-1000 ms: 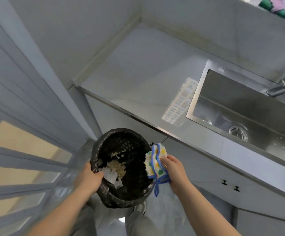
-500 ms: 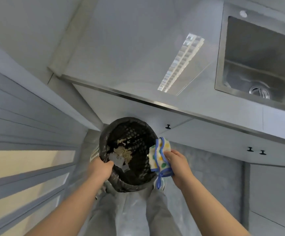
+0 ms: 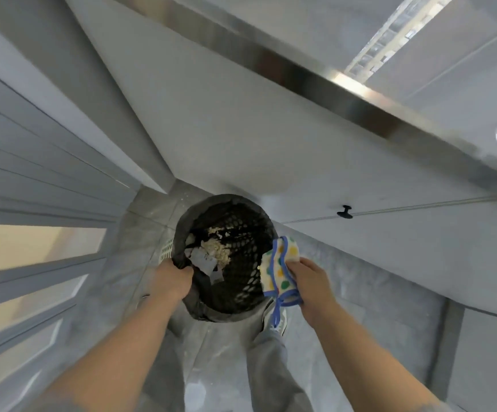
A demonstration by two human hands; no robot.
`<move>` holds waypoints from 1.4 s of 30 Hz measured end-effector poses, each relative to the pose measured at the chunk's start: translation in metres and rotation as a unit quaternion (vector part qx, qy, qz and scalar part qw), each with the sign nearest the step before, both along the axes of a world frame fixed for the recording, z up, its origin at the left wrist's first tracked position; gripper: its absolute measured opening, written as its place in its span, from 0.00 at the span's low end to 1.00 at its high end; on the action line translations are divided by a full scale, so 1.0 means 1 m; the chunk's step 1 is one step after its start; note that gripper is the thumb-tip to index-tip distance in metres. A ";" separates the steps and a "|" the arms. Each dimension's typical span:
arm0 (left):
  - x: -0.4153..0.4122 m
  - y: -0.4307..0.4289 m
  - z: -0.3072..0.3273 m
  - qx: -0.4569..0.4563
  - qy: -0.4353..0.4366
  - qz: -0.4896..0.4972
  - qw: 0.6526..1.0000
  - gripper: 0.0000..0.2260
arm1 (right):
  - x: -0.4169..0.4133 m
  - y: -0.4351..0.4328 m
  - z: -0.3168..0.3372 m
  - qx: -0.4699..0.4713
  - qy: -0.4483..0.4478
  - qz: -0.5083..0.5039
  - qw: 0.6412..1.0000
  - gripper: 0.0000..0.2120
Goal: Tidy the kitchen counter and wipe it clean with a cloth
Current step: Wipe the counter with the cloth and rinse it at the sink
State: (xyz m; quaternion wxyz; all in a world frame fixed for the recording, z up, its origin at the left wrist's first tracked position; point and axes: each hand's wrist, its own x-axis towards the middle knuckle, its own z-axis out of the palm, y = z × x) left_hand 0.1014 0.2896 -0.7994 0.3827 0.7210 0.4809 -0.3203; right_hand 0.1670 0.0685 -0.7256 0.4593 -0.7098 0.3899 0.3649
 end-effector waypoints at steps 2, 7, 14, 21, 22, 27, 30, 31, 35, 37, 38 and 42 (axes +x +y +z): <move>-0.001 -0.001 -0.029 -0.010 -0.001 0.014 1.000 0.09 | 0.004 -0.001 -0.026 -0.006 -0.009 0.011 1.000 0.06; 0.002 0.002 -0.074 -0.030 -0.003 0.019 0.999 0.07 | 0.015 0.000 -0.069 -0.006 -0.012 0.013 1.000 0.08; -0.001 0.015 -0.112 -0.032 -0.039 0.047 0.998 0.08 | 0.025 0.027 -0.104 -0.004 -0.017 0.070 0.997 0.07; 0.001 0.039 -0.135 -0.048 -0.068 0.058 0.995 0.07 | 0.017 0.062 -0.135 -0.002 -0.018 0.079 0.997 0.08; 0.002 0.038 -0.136 -0.054 -0.070 0.062 0.994 0.09 | 0.015 0.066 -0.137 -0.001 -0.020 0.078 0.997 0.08; 0.002 0.040 -0.125 -0.063 -0.064 0.075 0.993 0.21 | 0.003 0.083 -0.138 -0.003 -0.026 0.075 0.997 0.06; 0.001 0.046 -0.105 -0.027 -0.062 0.047 0.997 0.25 | -0.002 0.088 -0.123 -0.002 -0.024 0.071 0.997 0.06; 0.002 0.047 -0.097 -0.019 -0.073 0.034 0.997 0.26 | -0.002 0.089 -0.120 -0.005 -0.027 0.070 0.997 0.06; 0.004 0.052 -0.049 -0.022 -0.116 -0.006 0.993 0.23 | -0.006 0.093 -0.090 -0.008 -0.035 0.055 0.998 0.09; 0.007 0.054 -0.019 -0.021 -0.122 -0.017 0.992 0.22 | -0.009 0.094 -0.068 -0.013 -0.040 0.044 0.998 0.09; 0.008 0.054 -0.006 -0.020 -0.128 -0.018 0.991 0.21 | -0.010 0.095 -0.056 -0.013 -0.042 0.040 0.998 0.10; 0.013 0.054 0.058 -0.021 -0.160 -0.033 0.986 0.11 | -0.019 0.096 0.009 0.006 -0.042 -0.001 0.999 0.10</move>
